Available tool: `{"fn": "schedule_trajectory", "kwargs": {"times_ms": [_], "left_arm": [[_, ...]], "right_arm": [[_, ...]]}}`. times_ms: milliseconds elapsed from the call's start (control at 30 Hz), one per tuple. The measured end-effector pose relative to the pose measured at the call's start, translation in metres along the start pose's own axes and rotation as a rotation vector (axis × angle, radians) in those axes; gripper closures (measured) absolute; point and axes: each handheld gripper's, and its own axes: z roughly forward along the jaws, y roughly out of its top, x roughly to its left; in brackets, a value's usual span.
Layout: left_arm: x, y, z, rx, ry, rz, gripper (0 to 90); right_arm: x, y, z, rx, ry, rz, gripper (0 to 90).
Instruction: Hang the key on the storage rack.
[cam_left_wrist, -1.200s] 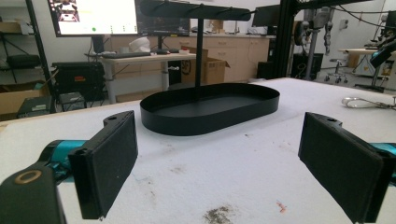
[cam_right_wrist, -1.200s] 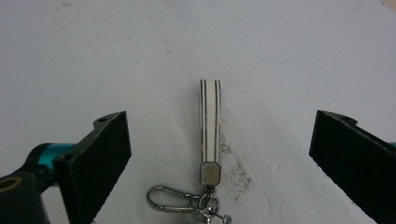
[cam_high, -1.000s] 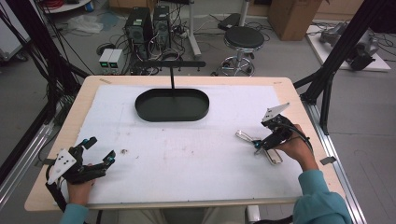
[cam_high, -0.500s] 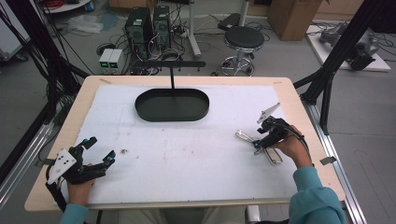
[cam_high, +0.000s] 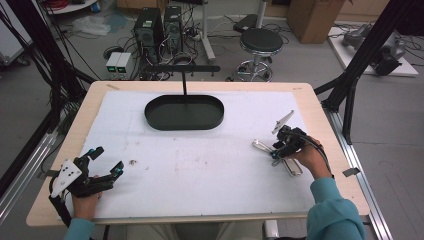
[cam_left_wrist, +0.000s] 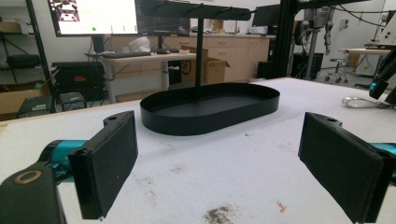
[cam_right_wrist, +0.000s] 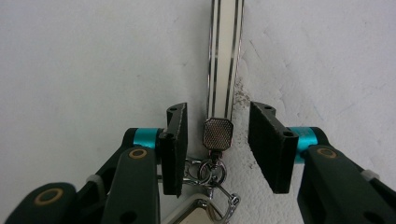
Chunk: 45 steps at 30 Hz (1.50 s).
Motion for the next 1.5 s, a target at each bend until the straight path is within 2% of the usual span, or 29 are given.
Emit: {"fn": "schedule_trajectory", "kwargs": {"times_ms": [233, 400, 767, 867, 967, 1200, 1400, 1467, 1500], "left_arm": [[0.000, 0.000, 0.000, 0.000, 0.000, 0.000, 12.2], [0.000, 0.000, 0.000, 0.000, 0.000, 0.000, 12.2], [0.000, 0.000, 0.000, 0.000, -0.001, -0.001, 12.2], [0.000, 0.000, 0.000, 0.000, 0.000, -0.001, 12.2], [0.000, 0.000, 0.000, 0.000, 0.000, -0.001, 12.2], [0.000, 0.000, 0.000, 0.000, 0.000, -0.001, 12.2], [0.000, 0.000, 0.000, 0.000, 0.000, 0.000, 12.2], [0.000, 0.000, 0.000, 0.000, 0.001, 0.000, 12.2], [0.000, 0.000, 0.000, 0.000, 0.001, 0.000, 12.2]], "right_arm": [[0.000, 0.002, 0.002, 0.014, -0.006, 0.002, 63.4], [0.000, 0.003, 0.004, 0.025, 0.008, 0.001, 67.1], [0.000, 0.005, 0.007, 0.037, 0.007, -0.016, 71.2], [0.000, 0.005, 0.008, 0.057, 0.004, -0.018, 71.1], [0.000, 0.006, 0.010, 0.060, 0.001, -0.034, 72.4], [0.001, 0.007, 0.010, 0.070, -0.003, -0.023, 74.4], [0.001, 0.006, 0.007, 0.051, 0.005, -0.013, 74.5], [0.000, 0.006, 0.006, 0.044, -0.007, -0.009, 74.6], [0.000, 0.005, 0.003, 0.014, -0.003, 0.011, 74.6]]}}
